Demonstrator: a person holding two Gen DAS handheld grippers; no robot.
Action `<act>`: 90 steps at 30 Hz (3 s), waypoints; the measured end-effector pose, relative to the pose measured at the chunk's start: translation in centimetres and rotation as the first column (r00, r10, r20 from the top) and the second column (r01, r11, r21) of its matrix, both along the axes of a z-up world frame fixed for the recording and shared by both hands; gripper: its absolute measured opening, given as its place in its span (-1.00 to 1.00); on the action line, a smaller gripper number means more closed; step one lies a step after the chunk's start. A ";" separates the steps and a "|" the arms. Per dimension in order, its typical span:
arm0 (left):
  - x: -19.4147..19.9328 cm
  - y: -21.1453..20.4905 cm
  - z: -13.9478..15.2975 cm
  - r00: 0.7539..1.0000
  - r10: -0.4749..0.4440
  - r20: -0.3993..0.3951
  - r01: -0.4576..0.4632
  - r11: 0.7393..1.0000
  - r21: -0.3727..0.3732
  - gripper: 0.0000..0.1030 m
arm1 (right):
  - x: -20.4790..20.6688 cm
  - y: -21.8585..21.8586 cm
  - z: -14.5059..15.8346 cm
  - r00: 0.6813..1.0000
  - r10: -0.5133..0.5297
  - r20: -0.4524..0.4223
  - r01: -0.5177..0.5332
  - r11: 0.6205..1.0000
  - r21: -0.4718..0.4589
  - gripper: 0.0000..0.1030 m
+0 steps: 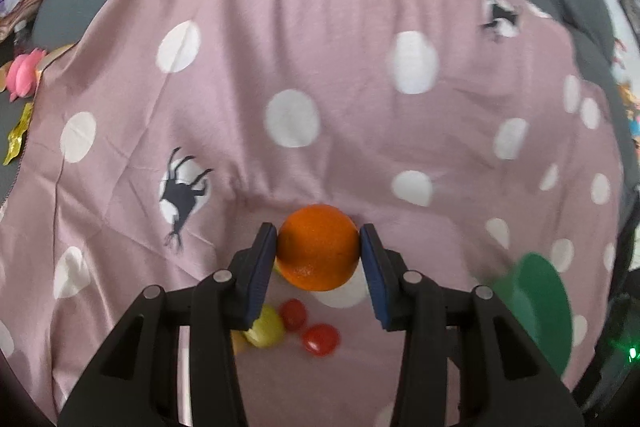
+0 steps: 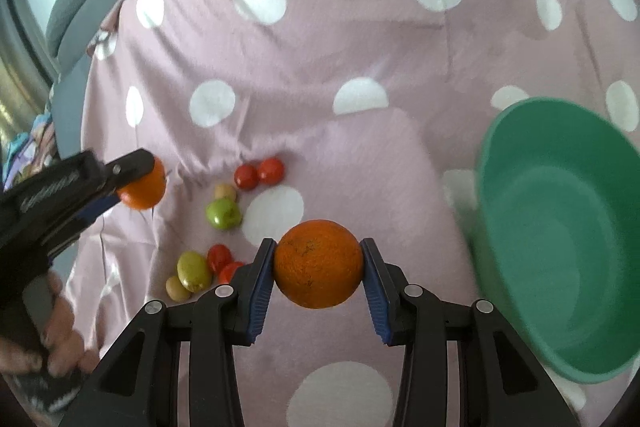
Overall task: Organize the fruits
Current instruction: 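Carry both held oranges over the green bowl with both tools, then open both tools to drop the oranges into the green bowl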
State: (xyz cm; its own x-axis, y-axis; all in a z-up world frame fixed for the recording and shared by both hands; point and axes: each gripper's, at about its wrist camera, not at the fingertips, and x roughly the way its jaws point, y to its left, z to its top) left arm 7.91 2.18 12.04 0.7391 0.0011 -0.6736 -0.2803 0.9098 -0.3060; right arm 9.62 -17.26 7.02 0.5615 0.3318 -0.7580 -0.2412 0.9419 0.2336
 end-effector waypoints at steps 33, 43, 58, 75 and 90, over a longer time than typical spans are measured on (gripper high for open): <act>0.0 -13.7 1.8 0.895 -0.428 0.128 0.436 0.899 -0.040 -0.18 | -2.5 -14.7 3.2 0.910 -0.405 0.087 0.391 0.909 0.142 -0.15; 1.2 -17.8 0.3 0.845 -0.525 0.103 0.532 0.845 -0.062 -0.18 | -2.8 -18.0 2.4 0.863 -0.502 0.061 0.490 0.860 0.146 -0.15; 2.7 -21.0 -1.8 0.807 -0.587 0.063 0.591 0.804 -0.064 -0.18 | -2.6 -20.1 1.3 0.837 -0.548 0.015 0.540 0.829 0.148 -0.15; 2.9 -22.8 -3.0 0.786 -0.617 0.041 0.618 0.784 -0.055 -0.18 | -2.6 -19.9 1.3 0.833 -0.553 0.008 0.546 0.825 0.144 -0.15; 3.6 -22.8 -3.8 0.782 -0.623 0.025 0.622 0.777 -0.096 -0.17 | -2.4 -19.9 1.3 0.831 -0.557 0.004 0.552 0.824 0.131 -0.15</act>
State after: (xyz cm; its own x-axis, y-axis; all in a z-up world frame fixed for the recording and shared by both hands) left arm 11.50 -20.59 8.28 0.5516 -0.5205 -0.6518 0.3346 0.8538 -0.3987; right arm 7.27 -37.19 8.32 0.7073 0.0416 -0.7057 0.3013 0.8853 0.3541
